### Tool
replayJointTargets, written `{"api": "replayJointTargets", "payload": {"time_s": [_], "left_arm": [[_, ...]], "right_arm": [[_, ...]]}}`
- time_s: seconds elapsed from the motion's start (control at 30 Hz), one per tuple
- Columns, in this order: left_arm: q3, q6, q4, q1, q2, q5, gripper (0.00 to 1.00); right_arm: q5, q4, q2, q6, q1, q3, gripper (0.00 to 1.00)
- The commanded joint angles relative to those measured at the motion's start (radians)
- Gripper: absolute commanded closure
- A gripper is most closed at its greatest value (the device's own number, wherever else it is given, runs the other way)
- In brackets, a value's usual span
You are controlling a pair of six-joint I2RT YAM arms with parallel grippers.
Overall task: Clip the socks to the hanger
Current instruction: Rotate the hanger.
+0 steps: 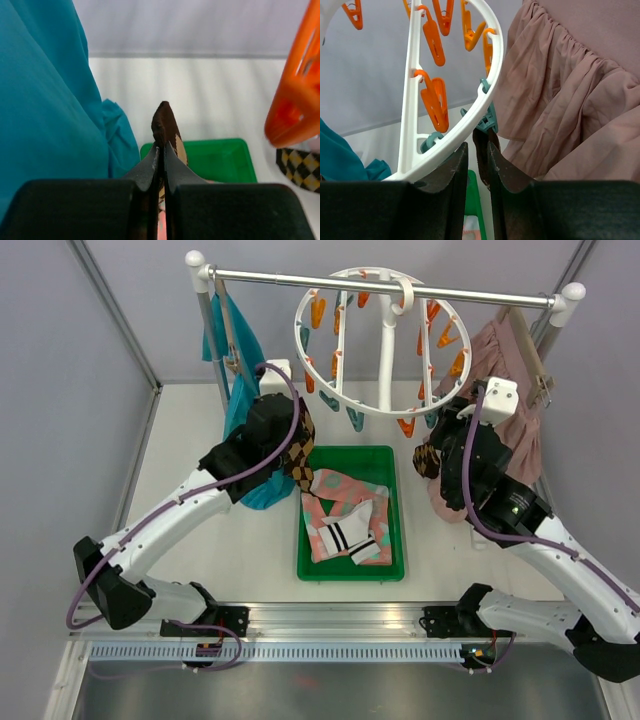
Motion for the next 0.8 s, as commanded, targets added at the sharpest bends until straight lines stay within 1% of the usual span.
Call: {"api": "replayJointTargets", "payload": {"time_s": [0.0, 0.07, 0.17, 0.3, 0.33, 0.37, 0.53, 0.63, 0.67, 0.77], "left_arm": [[0.084, -0.051, 0.002, 0.045, 0.01, 0.026, 0.98], [0.113, -0.065, -0.004, 0.088, 0.03, 0.072, 0.98], [0.174, -0.058, -0.039, 0.12, 0.074, 0.133, 0.98], [0.234, 0.004, -0.051, 0.123, 0.125, 0.219, 0.98], [0.242, 0.015, -0.051, 0.123, 0.131, 0.26, 0.98], [0.24, 0.033, -0.038, 0.123, 0.133, 0.28, 0.98], [0.184, 0.061, 0.018, 0.122, 0.104, 0.38, 0.98], [0.138, 0.068, 0.07, 0.12, 0.075, 0.423, 0.98], [0.127, 0.07, 0.091, 0.117, 0.064, 0.431, 0.98], [0.105, 0.081, 0.114, 0.107, 0.055, 0.449, 0.98]], "right_arm": [[-0.042, 0.005, -0.027, 0.025, -0.003, 0.012, 0.72], [-0.06, 0.002, -0.032, 0.03, -0.003, 0.015, 0.72], [-0.09, -0.009, -0.038, 0.035, -0.003, 0.024, 0.72], [-0.158, -0.021, -0.067, 0.033, -0.003, 0.027, 0.72], [-0.171, -0.024, -0.075, 0.035, -0.003, 0.027, 0.71], [-0.215, -0.027, -0.082, 0.033, -0.001, 0.026, 0.71], [-0.33, -0.044, -0.145, 0.038, -0.003, 0.021, 0.64], [-0.422, -0.066, -0.167, 0.039, -0.001, 0.029, 0.6], [-0.479, -0.073, -0.167, 0.039, -0.003, 0.03, 0.59], [-0.547, -0.093, -0.167, 0.033, -0.003, 0.043, 0.58]]}}
